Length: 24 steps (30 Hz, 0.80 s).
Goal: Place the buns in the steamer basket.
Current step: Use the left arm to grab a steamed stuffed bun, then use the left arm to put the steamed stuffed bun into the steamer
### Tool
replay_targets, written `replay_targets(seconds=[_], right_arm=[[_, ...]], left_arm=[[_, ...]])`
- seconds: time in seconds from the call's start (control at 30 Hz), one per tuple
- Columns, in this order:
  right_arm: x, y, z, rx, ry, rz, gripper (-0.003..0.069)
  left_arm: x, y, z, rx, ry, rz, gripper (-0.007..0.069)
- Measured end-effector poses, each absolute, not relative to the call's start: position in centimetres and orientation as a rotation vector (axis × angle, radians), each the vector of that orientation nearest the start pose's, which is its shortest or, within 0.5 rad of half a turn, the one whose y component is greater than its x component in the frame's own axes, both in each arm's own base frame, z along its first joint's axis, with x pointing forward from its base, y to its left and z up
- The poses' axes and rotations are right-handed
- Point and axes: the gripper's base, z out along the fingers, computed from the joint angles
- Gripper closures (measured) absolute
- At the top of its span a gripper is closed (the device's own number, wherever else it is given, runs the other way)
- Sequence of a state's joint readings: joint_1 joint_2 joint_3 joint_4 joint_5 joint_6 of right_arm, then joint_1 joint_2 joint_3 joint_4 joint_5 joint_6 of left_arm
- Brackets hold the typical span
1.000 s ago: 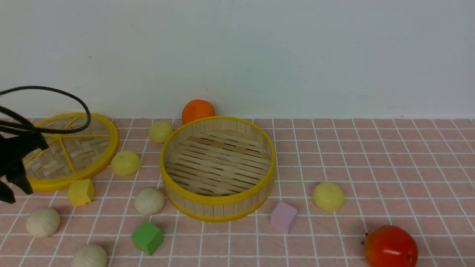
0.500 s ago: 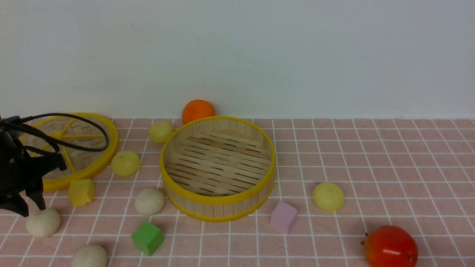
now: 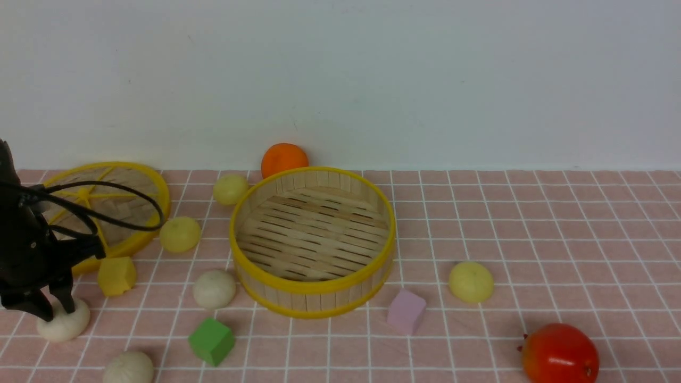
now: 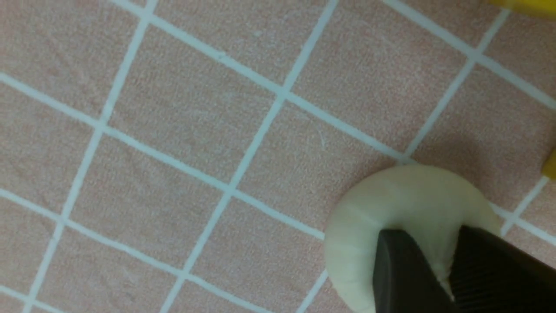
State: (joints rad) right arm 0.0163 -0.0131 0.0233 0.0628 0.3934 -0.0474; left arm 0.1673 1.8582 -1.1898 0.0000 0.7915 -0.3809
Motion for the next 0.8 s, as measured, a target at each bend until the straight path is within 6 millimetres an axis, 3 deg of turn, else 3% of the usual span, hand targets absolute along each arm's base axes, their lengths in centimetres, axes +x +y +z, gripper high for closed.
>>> replay_targets(seconds=[0.03,0.17,0.33,0.37,0.4,0.43,0.5,0.53,0.6,0.67,0.73,0.77,0.8], right_arm=[[5.2,0.3,17.1,-0.022,1.887,0.041,0.0419],[5.2,0.3,17.1,-0.022,1.887,0.041,0.0419],[5.2,0.3,17.1,-0.022,1.887,0.041,0.0419],[5.2,0.3,17.1,-0.022,1.887,0.041,0.0419],[5.2,0.3,17.1,-0.022,1.887,0.041,0.0419],[5.2,0.3,17.1,-0.022,1.887,0.041,0.0419],[5.2,0.3,17.1,-0.022,1.887,0.041,0.0419],[5.2,0.3,17.1,-0.022,1.887,0.041,0.0419],[5.2,0.3,17.1,-0.022,1.887,0.041,0.0419],[5.2,0.3,17.1,-0.022,1.887,0.041,0.0419],[5.2,0.3,17.1,-0.022,1.887,0.041,0.0419],[5.2,0.3,17.1,-0.022,1.887,0.041,0.0419],[5.2,0.3,17.1,-0.022,1.887,0.041,0.0419]], left_arm=[[35.2,5.9,17.4,-0.792,2.836,-0.031,0.0428],[35.0,5.8,17.7,-0.768,2.861,-0.047,0.0599],[34.9,5.2,19.8,-0.755,2.864,-0.081,0.0612],[34.9,4.1,22.1,-0.711,2.831,-0.108,0.0612],[35.0,4.0,22.2,-0.705,2.83,-0.111,0.0612],[35.0,2.7,24.2,-0.649,2.782,-0.145,0.0612],[35.1,0.3,26.3,-0.559,2.726,-0.197,0.0612],[35.3,-2.7,27.9,-0.453,2.677,-0.266,0.0612],[35.4,-4.4,28.3,-0.401,2.657,-0.305,0.0612],[36.0,-8.1,28.3,-0.297,2.638,-0.384,0.0612],[36.4,-9.5,28.0,-0.263,2.636,-0.407,0.0612],[37.2,-11.0,26.9,-0.227,2.648,-0.42,0.0612],[37.4,-11.2,26.9,-0.224,2.641,-0.423,0.0612]])
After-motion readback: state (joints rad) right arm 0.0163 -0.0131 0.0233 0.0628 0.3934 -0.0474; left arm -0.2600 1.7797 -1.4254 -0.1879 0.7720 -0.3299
